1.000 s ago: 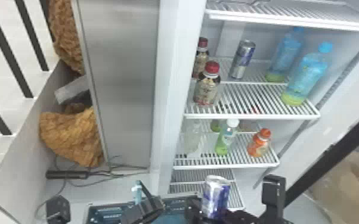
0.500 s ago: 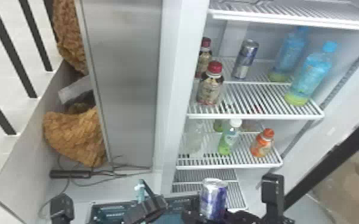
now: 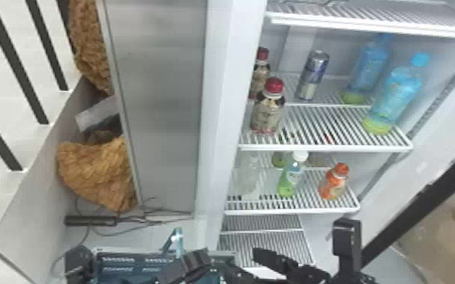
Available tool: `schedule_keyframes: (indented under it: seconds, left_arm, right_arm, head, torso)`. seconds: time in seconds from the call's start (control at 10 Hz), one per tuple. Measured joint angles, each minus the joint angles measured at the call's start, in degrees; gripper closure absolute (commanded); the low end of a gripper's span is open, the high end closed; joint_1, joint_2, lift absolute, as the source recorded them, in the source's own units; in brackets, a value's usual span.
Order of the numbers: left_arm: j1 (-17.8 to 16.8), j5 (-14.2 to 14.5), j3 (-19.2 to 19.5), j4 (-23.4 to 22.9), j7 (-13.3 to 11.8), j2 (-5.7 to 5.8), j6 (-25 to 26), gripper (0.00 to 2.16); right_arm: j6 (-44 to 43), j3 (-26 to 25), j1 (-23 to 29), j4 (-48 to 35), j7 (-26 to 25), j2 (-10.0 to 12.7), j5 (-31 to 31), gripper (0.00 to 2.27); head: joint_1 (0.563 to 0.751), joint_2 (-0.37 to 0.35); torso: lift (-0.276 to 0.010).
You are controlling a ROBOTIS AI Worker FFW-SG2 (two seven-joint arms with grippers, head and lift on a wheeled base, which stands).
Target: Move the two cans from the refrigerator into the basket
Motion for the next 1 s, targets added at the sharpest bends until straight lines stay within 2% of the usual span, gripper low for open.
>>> schedule_keyframes:
  seconds: [0.2, 0.7, 1.0]
  left_arm:
    - [0.0, 0.1, 0.1, 0.0, 0.0, 0.03, 0.0, 1.19]
    - [0.2, 0.2, 0.2, 0.0, 0.0, -0.06, -0.1, 1.19]
    - [0.1, 0.3, 0.3, 0.0, 0.0, -0.06, -0.3, 1.19]
  right_arm:
    - [-3.7, -1.5, 0.2, -0.4, -0.1, 0.2, 0.5, 0.31]
    - [-15.9, -9.8, 2.2, -3.8, -2.6, 2.9, 2.6, 0.31]
    - [-20.3, -12.6, 2.6, -4.4, -4.4, 4.1, 2.5, 0.31]
  head:
    - [0.695, -0.175]
    - [0.695, -0.299]
    - [0.695, -0.341]
  torso:
    - [-0.031]
    - [-0.031]
    - [-0.031]
